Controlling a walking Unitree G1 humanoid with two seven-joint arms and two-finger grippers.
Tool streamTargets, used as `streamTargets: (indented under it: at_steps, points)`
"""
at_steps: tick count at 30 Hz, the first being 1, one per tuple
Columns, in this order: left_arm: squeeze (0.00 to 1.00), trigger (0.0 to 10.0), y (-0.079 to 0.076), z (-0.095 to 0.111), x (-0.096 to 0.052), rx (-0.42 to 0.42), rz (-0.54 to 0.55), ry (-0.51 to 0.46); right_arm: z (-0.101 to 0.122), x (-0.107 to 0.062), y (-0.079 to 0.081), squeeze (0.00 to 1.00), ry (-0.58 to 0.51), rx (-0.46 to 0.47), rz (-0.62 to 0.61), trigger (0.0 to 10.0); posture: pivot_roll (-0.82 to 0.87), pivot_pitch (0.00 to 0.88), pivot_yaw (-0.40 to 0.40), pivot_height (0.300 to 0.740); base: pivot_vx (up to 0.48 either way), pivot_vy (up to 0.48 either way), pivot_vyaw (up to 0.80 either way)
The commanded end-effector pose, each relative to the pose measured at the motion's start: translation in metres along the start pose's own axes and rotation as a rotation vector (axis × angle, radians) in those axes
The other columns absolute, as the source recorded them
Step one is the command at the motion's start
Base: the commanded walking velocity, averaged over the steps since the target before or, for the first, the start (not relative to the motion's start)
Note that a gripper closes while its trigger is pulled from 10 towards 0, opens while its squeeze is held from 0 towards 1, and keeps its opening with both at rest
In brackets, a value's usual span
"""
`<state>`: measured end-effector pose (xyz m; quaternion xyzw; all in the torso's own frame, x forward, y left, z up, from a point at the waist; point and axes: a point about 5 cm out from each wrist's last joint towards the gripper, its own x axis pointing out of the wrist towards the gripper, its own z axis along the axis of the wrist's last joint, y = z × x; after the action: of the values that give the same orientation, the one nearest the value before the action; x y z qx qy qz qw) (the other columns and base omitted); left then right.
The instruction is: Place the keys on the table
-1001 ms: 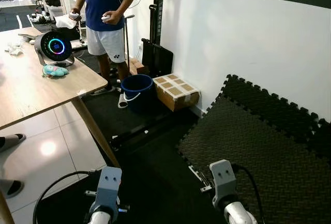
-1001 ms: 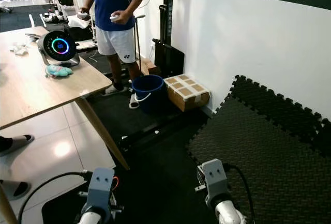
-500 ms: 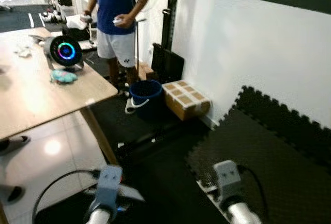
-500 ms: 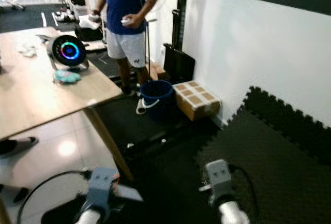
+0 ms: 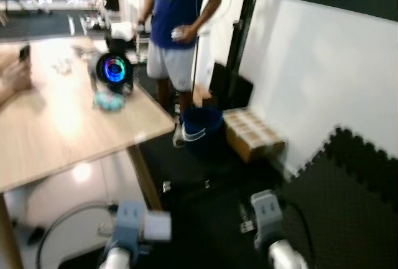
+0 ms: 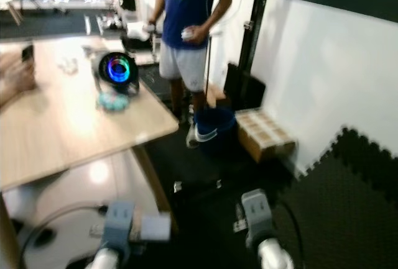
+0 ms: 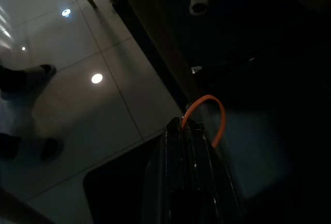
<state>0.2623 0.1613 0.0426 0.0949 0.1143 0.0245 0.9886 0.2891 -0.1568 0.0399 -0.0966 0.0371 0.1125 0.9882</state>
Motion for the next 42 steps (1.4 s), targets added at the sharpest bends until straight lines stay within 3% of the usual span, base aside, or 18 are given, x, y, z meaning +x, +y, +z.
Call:
streamTargets:
  at_steps: [1,26,32,39,42]
  points:
    - [0.00,10.0,-0.003,-0.003,-0.001,0.009,-0.013,0.011,-0.006,-0.004,-0.004,0.00,0.026,-0.010,-0.007,10.0,0.12,0.096,-0.029,0.740,0.315,0.000,0.00]
    - [0.00,10.0,-0.004,-0.002,-0.002,0.010,-0.020,0.006,-0.006,-0.006,-0.002,0.00,0.016,-0.020,-0.003,10.0,0.12,0.102,-0.024,0.740,0.314,0.000,0.00]
    - [0.00,10.0,-0.003,-0.004,-0.002,-0.003,-0.006,0.023,-0.004,-0.006,0.000,0.00,0.007,-0.034,0.013,10.0,0.12,0.104,-0.022,0.740,0.000,0.000,0.00]
    - [0.00,10.0,-0.003,-0.007,-0.005,0.006,-0.047,0.016,-0.006,-0.007,-0.001,0.00,0.012,-0.039,0.011,10.0,0.12,0.107,-0.022,0.740,0.000,0.000,0.00]
    - [0.00,10.0,-0.008,-0.016,-0.012,0.099,-0.209,0.031,-0.010,-0.010,-0.011,0.00,0.032,-0.043,-0.017,10.0,0.11,0.110,-0.017,0.740,0.000,0.000,0.00]
